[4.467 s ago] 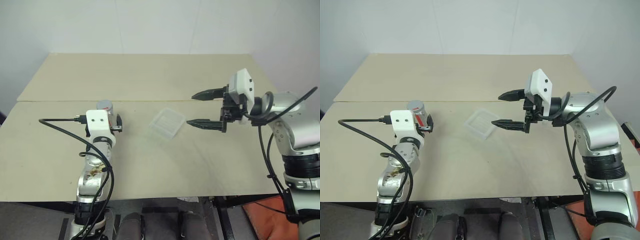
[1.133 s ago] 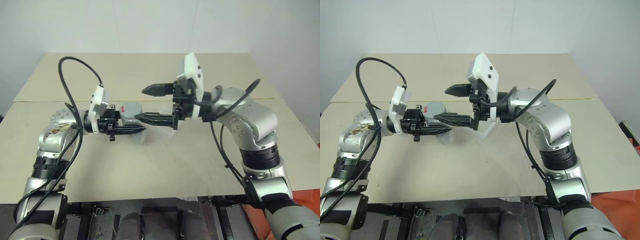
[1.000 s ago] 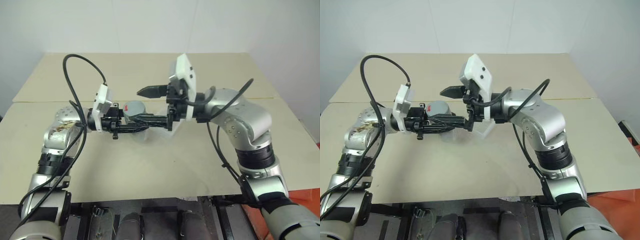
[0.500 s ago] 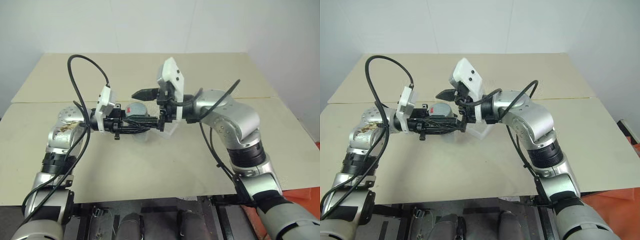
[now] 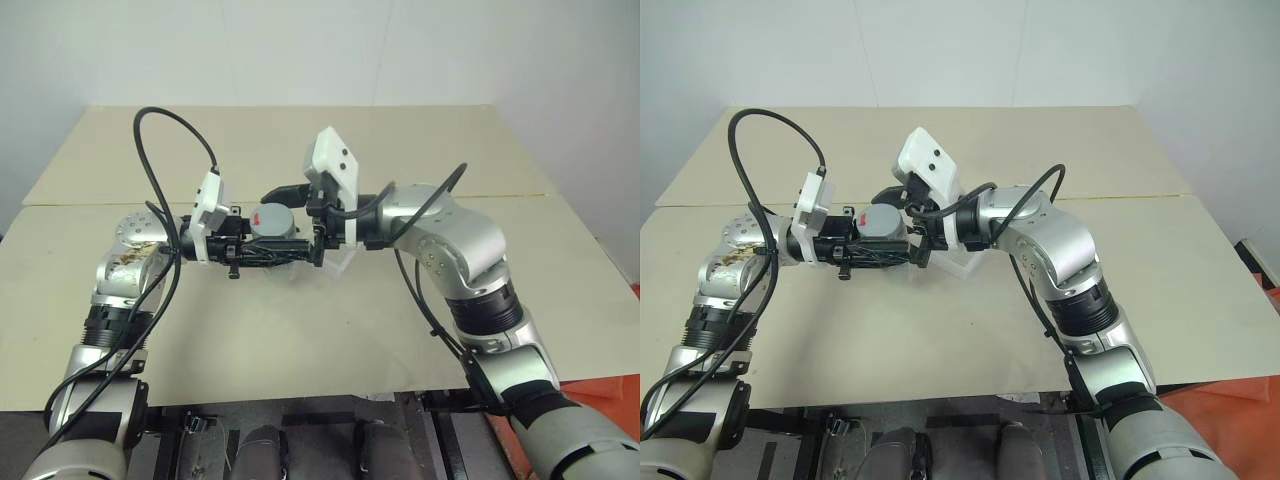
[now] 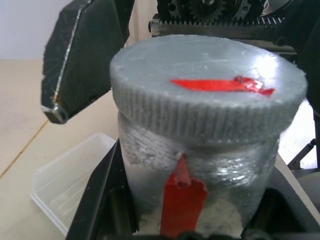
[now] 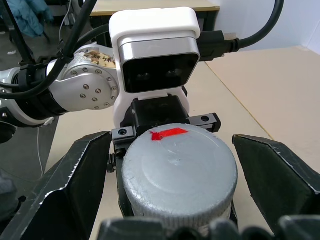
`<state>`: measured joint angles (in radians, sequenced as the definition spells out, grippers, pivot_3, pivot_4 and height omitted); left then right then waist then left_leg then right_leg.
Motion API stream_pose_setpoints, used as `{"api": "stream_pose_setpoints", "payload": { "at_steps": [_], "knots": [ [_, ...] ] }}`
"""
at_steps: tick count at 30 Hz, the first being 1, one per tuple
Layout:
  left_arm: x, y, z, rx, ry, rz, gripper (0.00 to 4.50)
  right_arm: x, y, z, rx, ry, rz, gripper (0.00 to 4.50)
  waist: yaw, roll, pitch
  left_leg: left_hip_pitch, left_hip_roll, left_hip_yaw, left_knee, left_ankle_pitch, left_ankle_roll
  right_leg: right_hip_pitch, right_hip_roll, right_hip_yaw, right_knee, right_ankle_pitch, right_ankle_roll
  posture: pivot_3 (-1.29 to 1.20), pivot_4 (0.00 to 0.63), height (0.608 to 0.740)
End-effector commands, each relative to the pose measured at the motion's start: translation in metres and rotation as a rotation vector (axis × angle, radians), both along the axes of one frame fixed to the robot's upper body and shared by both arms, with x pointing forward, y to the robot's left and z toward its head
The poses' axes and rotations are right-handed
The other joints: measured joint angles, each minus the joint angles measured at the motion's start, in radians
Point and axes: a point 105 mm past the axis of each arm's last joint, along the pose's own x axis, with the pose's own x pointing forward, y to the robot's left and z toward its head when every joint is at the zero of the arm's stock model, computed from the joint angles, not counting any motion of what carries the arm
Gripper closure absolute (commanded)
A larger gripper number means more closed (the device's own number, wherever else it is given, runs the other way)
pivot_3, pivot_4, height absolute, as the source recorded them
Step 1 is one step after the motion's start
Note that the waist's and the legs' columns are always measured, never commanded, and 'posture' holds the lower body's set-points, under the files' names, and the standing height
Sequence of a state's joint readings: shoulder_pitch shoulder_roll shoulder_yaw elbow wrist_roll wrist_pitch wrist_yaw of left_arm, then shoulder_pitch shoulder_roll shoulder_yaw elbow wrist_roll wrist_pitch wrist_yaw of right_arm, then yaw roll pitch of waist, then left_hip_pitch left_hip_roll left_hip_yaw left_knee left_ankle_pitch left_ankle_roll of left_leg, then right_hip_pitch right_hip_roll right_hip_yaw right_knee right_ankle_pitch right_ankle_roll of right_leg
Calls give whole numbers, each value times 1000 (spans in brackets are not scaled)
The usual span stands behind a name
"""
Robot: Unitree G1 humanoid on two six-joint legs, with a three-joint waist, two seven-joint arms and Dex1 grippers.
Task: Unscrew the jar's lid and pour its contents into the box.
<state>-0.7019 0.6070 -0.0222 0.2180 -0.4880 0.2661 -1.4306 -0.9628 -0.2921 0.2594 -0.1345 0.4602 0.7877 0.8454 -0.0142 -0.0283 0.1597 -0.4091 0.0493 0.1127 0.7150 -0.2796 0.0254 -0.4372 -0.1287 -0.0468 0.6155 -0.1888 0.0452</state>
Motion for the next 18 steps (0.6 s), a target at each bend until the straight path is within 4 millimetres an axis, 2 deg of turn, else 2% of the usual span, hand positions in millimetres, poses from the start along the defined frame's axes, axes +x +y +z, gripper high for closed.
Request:
{"api": "stream_pose_setpoints", "payload": {
  "at_steps": [1, 3, 4, 12, 18],
  "knots": [
    [-1, 4, 8, -4, -41, 11, 2559, -5, 1, 15, 34, -63, 21, 843, 0, 0, 0, 0, 0, 0, 0, 0, 0, 0, 0, 0, 0, 0, 0, 0, 150, 740],
    [-1, 4, 7, -2, -36, 10, 2559, -5, 1, 16, 41, -66, 18, 1602, 0, 0, 0, 0, 0, 0, 0, 0, 0, 0, 0, 0, 0, 0, 0, 0, 150, 740],
    [-2, 5, 6, 2, -33, 8, 2559, -4, 1, 17, 44, -68, 15, 1743, 0, 0, 0, 0, 0, 0, 0, 0, 0, 0, 0, 0, 0, 0, 0, 0, 150, 740],
    [-8, 5, 5, 6, -26, -20, 2559, -8, 0, 15, 45, -81, 41, 1744, 0, 0, 0, 0, 0, 0, 0, 0, 0, 0, 0, 0, 0, 0, 0, 0, 150, 740],
    [-33, 3, 22, -55, -63, -155, 2559, -26, -7, 6, 18, -101, 318, 1744, 0, 0, 0, 0, 0, 0, 0, 0, 0, 0, 0, 0, 0, 0, 0, 0, 150, 740]
  ]
}}
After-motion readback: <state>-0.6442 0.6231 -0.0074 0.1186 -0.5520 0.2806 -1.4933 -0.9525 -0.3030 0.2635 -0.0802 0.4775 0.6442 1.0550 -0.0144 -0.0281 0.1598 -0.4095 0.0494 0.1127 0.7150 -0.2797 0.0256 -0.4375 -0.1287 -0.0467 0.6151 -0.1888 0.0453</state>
